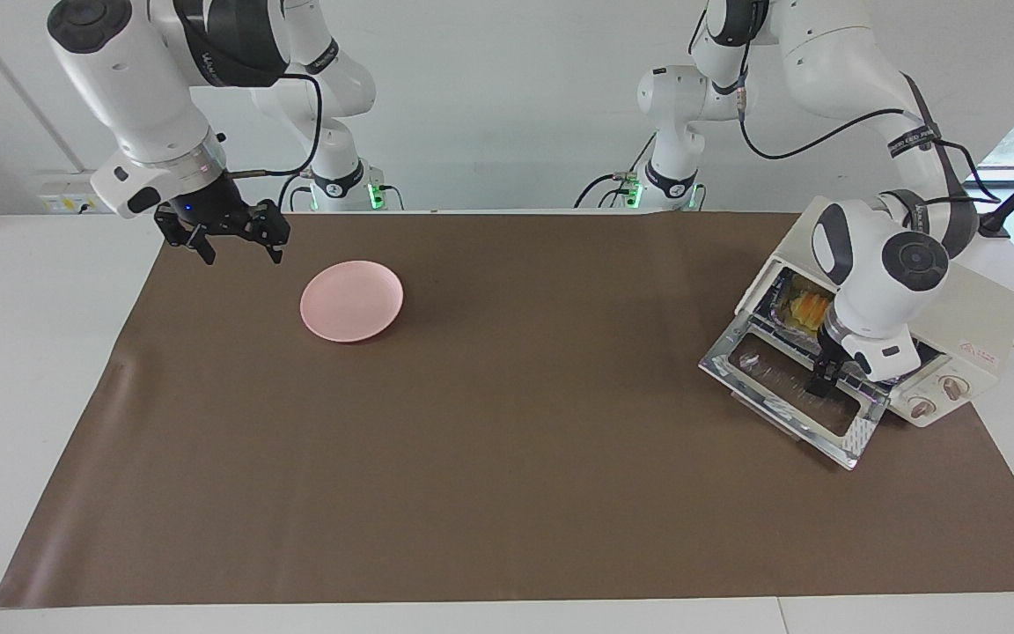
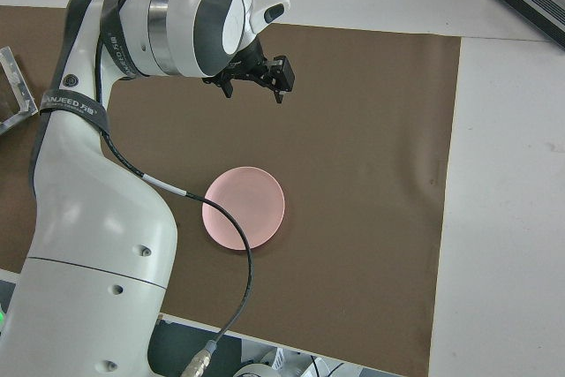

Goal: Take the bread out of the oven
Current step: 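Reach the left gripper into the oven and grasp the foil tray, then pull the foil tray out with the left gripper onto the table, then open the left gripper and withdraw it back beside the oven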

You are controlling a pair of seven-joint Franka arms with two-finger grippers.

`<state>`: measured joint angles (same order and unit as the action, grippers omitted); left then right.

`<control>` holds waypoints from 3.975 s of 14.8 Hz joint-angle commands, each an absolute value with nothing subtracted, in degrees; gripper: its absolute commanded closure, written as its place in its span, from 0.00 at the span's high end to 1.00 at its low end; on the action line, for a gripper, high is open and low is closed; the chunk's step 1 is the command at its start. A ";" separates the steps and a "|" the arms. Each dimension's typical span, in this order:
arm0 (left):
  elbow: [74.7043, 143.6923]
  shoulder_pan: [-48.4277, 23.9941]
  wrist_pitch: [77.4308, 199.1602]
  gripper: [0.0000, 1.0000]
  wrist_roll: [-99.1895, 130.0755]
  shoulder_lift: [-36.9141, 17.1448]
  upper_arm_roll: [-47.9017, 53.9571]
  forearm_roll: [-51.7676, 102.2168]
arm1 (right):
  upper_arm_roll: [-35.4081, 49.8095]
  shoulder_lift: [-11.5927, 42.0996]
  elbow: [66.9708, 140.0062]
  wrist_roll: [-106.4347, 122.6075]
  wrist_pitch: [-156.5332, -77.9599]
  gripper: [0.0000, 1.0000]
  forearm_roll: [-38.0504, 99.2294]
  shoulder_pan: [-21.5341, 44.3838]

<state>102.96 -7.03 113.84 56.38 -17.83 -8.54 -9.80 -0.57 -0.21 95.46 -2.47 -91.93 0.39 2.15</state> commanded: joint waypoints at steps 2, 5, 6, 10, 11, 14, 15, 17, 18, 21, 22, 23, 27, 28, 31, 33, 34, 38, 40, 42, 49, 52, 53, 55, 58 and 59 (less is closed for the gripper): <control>105.56 -6.94 115.40 0.00 56.95 -15.64 -8.53 -11.34 | -0.09 -1.14 96.33 -1.76 -91.49 1.00 -0.44 1.49; 101.62 -7.91 115.14 0.00 55.11 -16.70 -8.35 -12.92 | -0.09 -1.14 96.33 -1.76 -91.49 1.00 -0.44 1.49; 100.64 -8.61 115.57 0.00 55.02 -16.96 -8.09 -13.01 | -0.09 -1.14 96.33 -1.76 -91.49 1.00 -0.53 1.49; 96.61 -14.92 116.19 0.00 53.79 -19.15 -8.00 -12.75 | -0.09 -1.14 96.33 -1.76 -91.49 1.00 -0.44 1.49; 94.85 -17.20 116.45 0.00 53.62 -19.86 -8.00 -12.40 | -0.09 -1.14 96.33 -1.76 -91.49 1.00 -0.44 1.58; 92.47 -23.88 115.58 0.00 53.61 -20.48 -7.91 -9.60 | -0.09 -1.14 96.33 -1.76 -91.49 1.00 -0.44 1.50; 91.94 -26.17 115.40 0.00 53.53 -20.57 -7.91 -8.36 | -0.09 -1.14 96.33 -1.76 -91.49 1.00 -0.44 1.49; 90.10 -30.47 115.40 0.00 53.09 -21.53 -7.65 -6.69 | -0.09 -1.14 96.33 -1.76 -91.49 1.00 -0.44 1.49; 89.30 -32.41 115.31 0.00 53.00 -21.71 -7.39 -5.55 | -0.09 -1.14 96.33 -1.76 -91.49 1.00 -0.44 1.49; 89.21 -39.35 115.14 0.00 52.38 -21.71 -6.68 -4.23 | -0.09 -1.14 96.33 -1.76 -91.49 1.00 -0.44 1.49; 89.21 -40.42 114.35 0.00 52.38 -21.80 -6.51 -2.83 | -0.09 -1.14 96.33 -1.76 -91.49 1.00 -0.44 1.49; 89.12 -41.82 113.91 0.00 52.38 -22.23 -5.55 -2.12 | -0.09 -1.14 96.33 -1.76 -91.49 1.00 -0.44 1.49; 74.25 -43.42 112.43 0.00 52.38 -34.94 -0.63 -0.53 | -0.09 -1.14 96.33 -1.76 -91.49 1.00 -0.44 1.49; 68.96 -43.59 109.54 0.00 52.38 -37.85 -0.18 -0.44 | -0.09 -1.14 96.33 -1.76 -91.49 1.00 -0.44 1.49; 71.70 -44.29 108.81 0.00 48.46 -37.97 -0.18 -0.97 | -0.09 -1.14 96.33 -1.76 -91.49 1.00 -0.44 1.49; 74.60 -44.74 108.55 0.00 43.70 -36.83 -0.18 -0.79 | -0.09 -1.14 96.24 -1.76 -91.49 1.00 -0.44 1.49; 75.14 -44.74 108.54 0.00 42.46 -36.65 -0.18 -0.88 | -0.09 -1.14 96.33 -1.76 -91.49 1.00 -0.44 1.49; 75.76 -45.96 111.26 0.27 42.36 -37.27 -0.18 -0.62 | -0.09 -1.14 96.33 -1.76 -91.49 1.00 -0.44 1.49; 75.15 -45.97 111.36 1.00 42.36 -37.26 -0.26 -0.44 | -0.09 -1.14 96.33 -1.76 -91.49 1.00 -0.44 1.49; 73.40 -45.10 109.26 1.00 42.28 -36.92 -0.62 -0.09 | -0.09 -1.14 96.33 -1.76 -91.49 1.00 -0.44 1.49; 70.40 -36.41 98.02 1.00 42.28 -26.48 -1.14 3.24 | -0.09 -1.14 96.33 -1.76 -91.49 1.00 -0.44 1.50; 71.19 -28.85 89.23 1.00 42.01 -20.67 -1.14 2.73 | -0.09 -1.14 96.24 -1.76 -91.49 1.00 -0.44 1.49; 72.32 -25.87 87.56 1.00 40.71 -18.48 -1.14 2.72 | -0.09 -1.14 96.33 -1.76 -91.41 1.00 -0.44 1.49; 77.23 -19.12 85.36 1.00 31.52 -11.99 -1.40 2.64 | -0.09 -1.14 96.33 -1.76 -91.49 1.00 -0.44 1.49; 80.85 -9.60 80.44 1.00 16.57 -5.90 -1.41 2.64 | -0.09 -1.14 96.33 -1.76 -91.49 1.00 -0.44 1.49; 81.38 -8.01 78.68 1.00 14.00 -5.02 -1.49 2.64 | -0.09 -1.14 96.24 -1.76 -91.41 1.00 -0.44 1.49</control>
<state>76.13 -11.38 80.98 19.86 -9.96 -2.09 1.58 -0.57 -0.21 95.46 -2.47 -91.93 0.39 2.15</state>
